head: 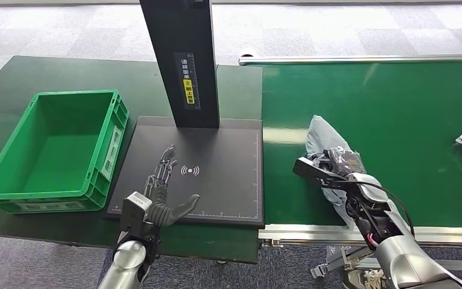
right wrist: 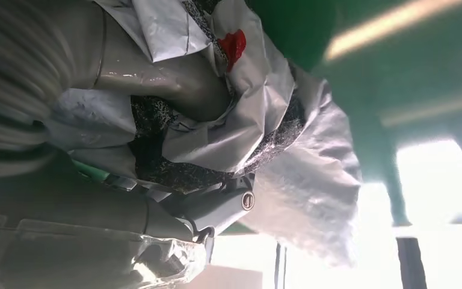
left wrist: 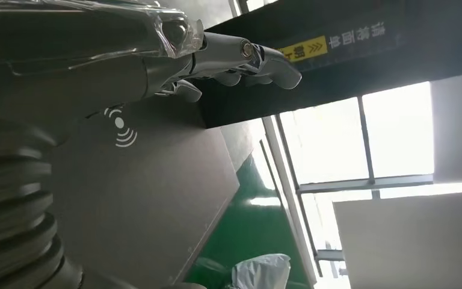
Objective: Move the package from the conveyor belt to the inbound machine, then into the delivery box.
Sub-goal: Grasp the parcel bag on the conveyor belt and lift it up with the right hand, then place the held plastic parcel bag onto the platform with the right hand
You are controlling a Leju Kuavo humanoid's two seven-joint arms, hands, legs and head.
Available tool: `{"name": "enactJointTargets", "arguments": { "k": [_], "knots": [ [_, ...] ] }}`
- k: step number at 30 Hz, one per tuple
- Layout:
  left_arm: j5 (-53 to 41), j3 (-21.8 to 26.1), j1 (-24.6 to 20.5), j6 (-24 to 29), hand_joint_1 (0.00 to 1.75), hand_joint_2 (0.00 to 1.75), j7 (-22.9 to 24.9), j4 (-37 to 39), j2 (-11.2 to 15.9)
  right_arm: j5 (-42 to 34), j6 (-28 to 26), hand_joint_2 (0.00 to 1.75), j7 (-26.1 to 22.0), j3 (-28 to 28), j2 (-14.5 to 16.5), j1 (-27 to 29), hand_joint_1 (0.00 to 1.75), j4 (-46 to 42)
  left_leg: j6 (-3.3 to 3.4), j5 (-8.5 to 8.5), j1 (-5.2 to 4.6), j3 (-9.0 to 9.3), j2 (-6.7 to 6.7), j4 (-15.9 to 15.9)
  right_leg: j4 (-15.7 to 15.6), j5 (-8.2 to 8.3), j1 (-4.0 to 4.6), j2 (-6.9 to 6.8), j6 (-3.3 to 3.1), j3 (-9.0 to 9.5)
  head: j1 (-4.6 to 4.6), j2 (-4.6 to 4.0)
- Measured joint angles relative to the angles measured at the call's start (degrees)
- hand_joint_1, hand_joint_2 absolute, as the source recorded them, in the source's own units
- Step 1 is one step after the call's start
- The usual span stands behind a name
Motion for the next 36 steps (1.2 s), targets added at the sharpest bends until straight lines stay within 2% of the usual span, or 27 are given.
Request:
{"name": "enactJointTargets", "arguments": {
  "k": [5,9,11,13,15,18,22,25,29,32,36],
  "knots": [
    [6.1,1.2,-0.1,2.1,0.0,1.75,-1.9,-1.1,-0.4,-2.3,-9.4,1.75,-7.2,-3.4,1.0,2.2,1.75,-8.5,0.0,0.0,0.01,0.0,0.03,0.0,0.0,0.0,0.01,0.01,0.0,-0.03,0.01,0.0],
    [9.7,1.8,-0.6,4.2,0.0,1.75,-3.3,-1.2,-0.7,-1.1,-19.0,1.75,-14.2,-4.6,2.7,3.7,1.75,-15.7,-0.01,0.0,0.02,-0.04,0.0,0.0,0.0,0.0,0.03,0.0,-0.01,-0.04,-0.01,0.0],
    [10.8,2.3,-1.1,9.7,0.0,1.75,-4.6,-1.7,-1.2,5.1,-25.0,1.75,-20.9,-5.8,4.6,4.2,1.75,-19.6,-0.01,0.01,0.03,-0.06,0.12,0.0,0.0,0.01,0.05,0.1,-0.02,-0.05,0.02,0.0],
    [11.7,3.0,-2.0,16.3,0.0,1.75,-5.4,-2.2,-1.6,15.2,-29.1,1.75,-27.0,-7.5,8.1,3.8,1.75,-23.0,-0.03,-0.01,0.04,0.04,0.41,0.0,0.0,0.04,0.06,0.36,-0.06,-0.08,0.01,0.0],
    [12.3,3.3,-3.1,19.2,0.0,1.75,-5.7,-2.2,-1.9,21.8,-30.2,1.75,-28.3,-8.1,11.8,2.7,1.75,-24.8,-0.04,-0.01,0.04,0.12,0.51,0.0,0.0,0.04,0.06,0.47,-0.07,-0.08,0.01,0.01],
    [12.6,3.4,-3.7,20.2,0.0,1.75,-5.7,-2.2,-2.3,24.0,-30.2,1.75,-27.2,-7.7,15.4,0.5,1.75,-25.5,-0.04,0.01,0.04,0.11,0.47,0.0,0.0,0.04,0.06,0.42,-0.07,-0.04,0.02,0.0],
    [13.3,3.7,-4.0,22.8,0.0,1.75,-5.8,-2.3,-2.5,24.1,-30.2,1.75,-27.1,-4.0,17.7,-2.2,1.75,-24.8,-0.03,0.02,0.03,0.11,0.49,0.0,0.1,0.06,0.05,0.44,-0.05,-0.02,0.03,0.0],
    [14.7,4.8,-4.0,23.7,0.0,1.75,-5.8,-3.2,-2.9,22.9,-30.2,1.75,-27.5,2.0,18.5,-4.6,1.75,-22.2,-0.03,0.01,0.02,0.09,0.49,0.0,0.1,0.06,0.05,0.45,-0.04,-0.03,0.02,0.01],
    [16.3,8.0,-3.4,22.3,0.0,1.75,-5.8,-7.4,-4.3,19.7,-28.2,1.75,-28.1,13.6,19.7,-8.0,1.75,-16.1,-0.04,0.0,0.05,0.09,0.51,0.0,0.1,0.05,0.07,0.46,-0.06,-0.05,0.02,0.0],
    [17.1,10.7,-2.6,22.2,0.0,1.75,-5.9,-10.8,-5.4,17.7,-19.7,1.75,-27.2,23.6,21.2,-10.3,1.75,-11.0,-0.05,-0.01,0.09,0.1,0.5,-0.1,0.1,0.03,0.12,0.46,-0.07,-0.06,0.01,0.01],
    [18.1,13.4,-1.1,22.2,0.0,1.75,-5.9,-14.2,-6.2,14.3,-1.2,1.75,-25.5,34.8,23.0,-11.5,1.75,-4.4,-0.06,0.0,0.11,0.09,0.42,-0.1,0.1,0.01,0.13,0.39,-0.08,-0.06,0.02,0.0]
  ]
}}
